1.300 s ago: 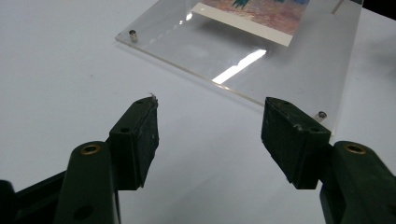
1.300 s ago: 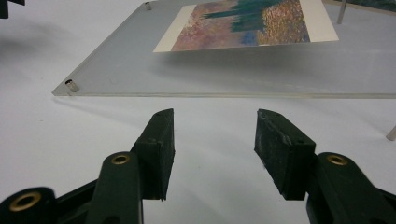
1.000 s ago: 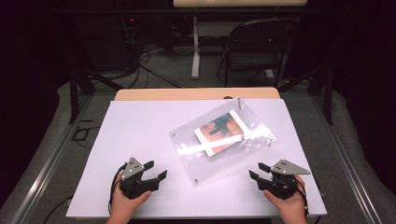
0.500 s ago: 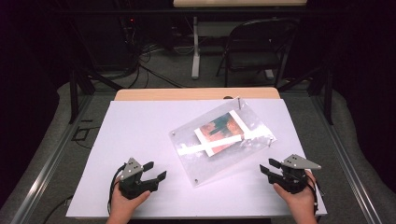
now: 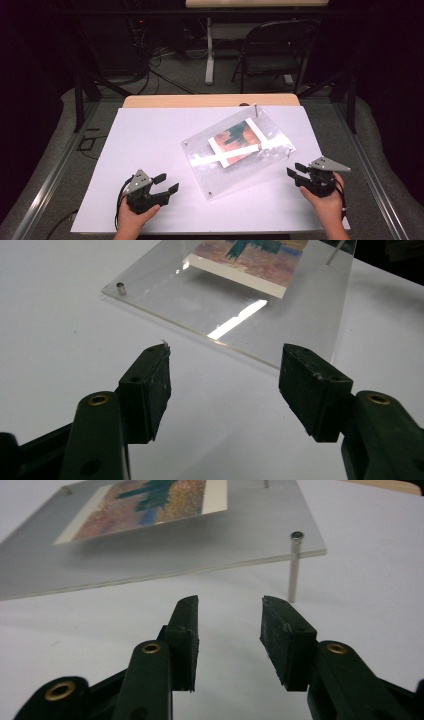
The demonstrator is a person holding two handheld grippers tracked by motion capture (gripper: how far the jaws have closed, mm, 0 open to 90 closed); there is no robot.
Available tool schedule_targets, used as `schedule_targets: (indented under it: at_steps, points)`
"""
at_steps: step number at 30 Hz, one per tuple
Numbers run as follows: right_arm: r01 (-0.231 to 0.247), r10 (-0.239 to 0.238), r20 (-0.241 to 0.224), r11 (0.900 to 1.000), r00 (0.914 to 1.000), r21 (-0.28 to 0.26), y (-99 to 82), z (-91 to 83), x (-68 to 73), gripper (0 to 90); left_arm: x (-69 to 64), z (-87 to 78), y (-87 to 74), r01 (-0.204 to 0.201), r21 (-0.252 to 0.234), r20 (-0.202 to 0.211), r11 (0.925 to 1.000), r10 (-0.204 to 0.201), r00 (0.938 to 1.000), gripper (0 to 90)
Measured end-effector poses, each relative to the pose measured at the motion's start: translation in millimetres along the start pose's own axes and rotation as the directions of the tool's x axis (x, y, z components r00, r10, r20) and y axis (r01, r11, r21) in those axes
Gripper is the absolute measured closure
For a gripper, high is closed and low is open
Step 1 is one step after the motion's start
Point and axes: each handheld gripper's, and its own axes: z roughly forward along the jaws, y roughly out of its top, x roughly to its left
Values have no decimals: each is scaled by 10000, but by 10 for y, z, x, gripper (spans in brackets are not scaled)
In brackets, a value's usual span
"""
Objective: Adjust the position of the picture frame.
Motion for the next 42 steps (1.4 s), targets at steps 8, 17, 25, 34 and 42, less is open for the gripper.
schedule_targets:
  at_steps: [8,17,25,34,42]
  points:
    - [-98,84,412,9994,9991,344,12,173,-207,633,4,5,-4,-54,26,69,10000,54,10000,376]
    - [-283,267,354,9987,9990,434,41,431,-362,700,0,13,-8,-36,119,277,9999,33,9996,384]
    - [-329,297,500,9974,9983,636,59,598,-432,702,6,17,-9,-44,147,281,9999,40,9996,390]
    - [-299,278,334,9974,9991,658,109,748,-445,748,5,21,-13,6,191,279,9998,-12,9996,394]
    - [-272,260,194,9977,9995,618,153,816,-454,758,-23,26,-8,-26,245,489,9997,14,9988,410]
